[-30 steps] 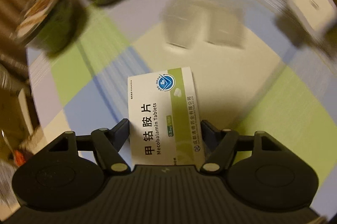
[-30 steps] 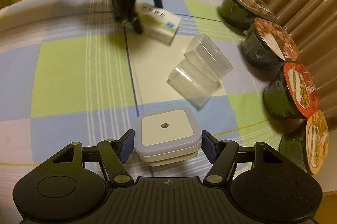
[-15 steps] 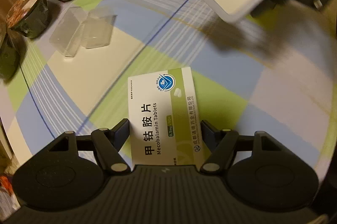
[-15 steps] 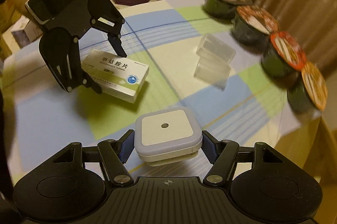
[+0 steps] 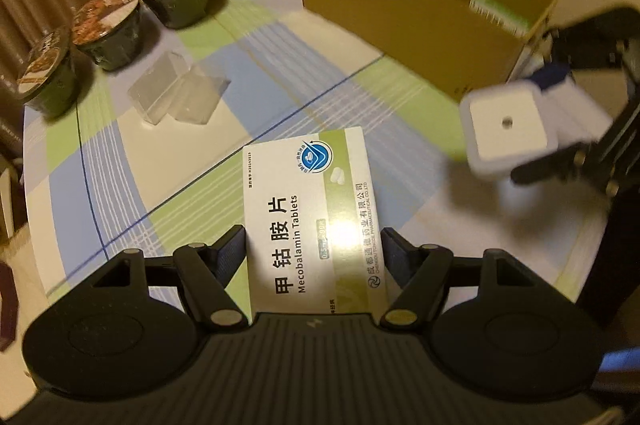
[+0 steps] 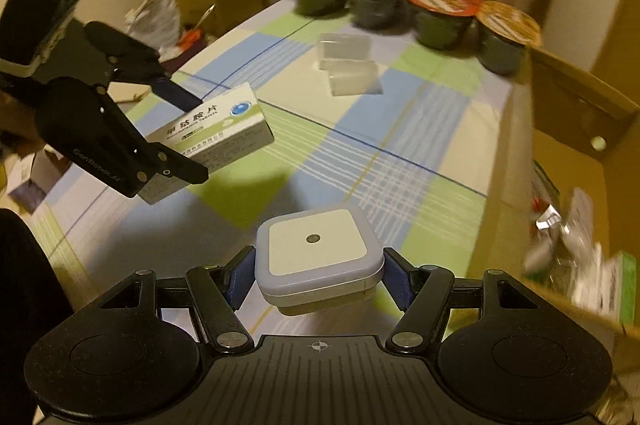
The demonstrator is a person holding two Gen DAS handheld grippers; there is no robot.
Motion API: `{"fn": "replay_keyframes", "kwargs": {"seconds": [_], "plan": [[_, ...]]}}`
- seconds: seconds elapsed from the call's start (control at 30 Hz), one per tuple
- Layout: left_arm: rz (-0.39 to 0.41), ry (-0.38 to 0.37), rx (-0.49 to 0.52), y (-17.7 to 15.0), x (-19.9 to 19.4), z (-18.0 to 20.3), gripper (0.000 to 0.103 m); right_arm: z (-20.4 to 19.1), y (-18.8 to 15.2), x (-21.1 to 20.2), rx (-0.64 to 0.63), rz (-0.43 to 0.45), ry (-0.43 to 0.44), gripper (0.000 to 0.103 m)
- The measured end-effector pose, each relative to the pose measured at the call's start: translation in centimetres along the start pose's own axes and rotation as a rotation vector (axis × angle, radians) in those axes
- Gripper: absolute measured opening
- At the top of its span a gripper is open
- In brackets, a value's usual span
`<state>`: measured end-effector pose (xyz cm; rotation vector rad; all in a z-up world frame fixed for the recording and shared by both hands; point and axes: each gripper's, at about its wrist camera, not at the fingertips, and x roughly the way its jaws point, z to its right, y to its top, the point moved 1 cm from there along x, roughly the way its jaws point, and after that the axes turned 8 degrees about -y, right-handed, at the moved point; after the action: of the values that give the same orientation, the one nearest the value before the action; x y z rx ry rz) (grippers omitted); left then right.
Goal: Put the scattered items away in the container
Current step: 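Carry the Mecobalamin box and night light with both tools toward the cardboard box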
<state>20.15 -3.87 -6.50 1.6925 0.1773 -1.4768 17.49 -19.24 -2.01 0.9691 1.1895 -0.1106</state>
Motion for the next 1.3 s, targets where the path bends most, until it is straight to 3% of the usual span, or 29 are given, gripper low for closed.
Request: {"fn": "replay_keyframes", "kwargs": {"seconds": [0.43,1.3], "plan": [[0.108,0.011,-0.124,-0.8,-4.9,7.0,0.068,0.4,-2.9,-6.9,0.083,0.079,-0.045,0.069],[0.144,-0.042,-0.048,2.2,-5.9,14.7,0.068,4.7,-6.1,-13.8,0.202,0.158,-0.152,0.069]]}}
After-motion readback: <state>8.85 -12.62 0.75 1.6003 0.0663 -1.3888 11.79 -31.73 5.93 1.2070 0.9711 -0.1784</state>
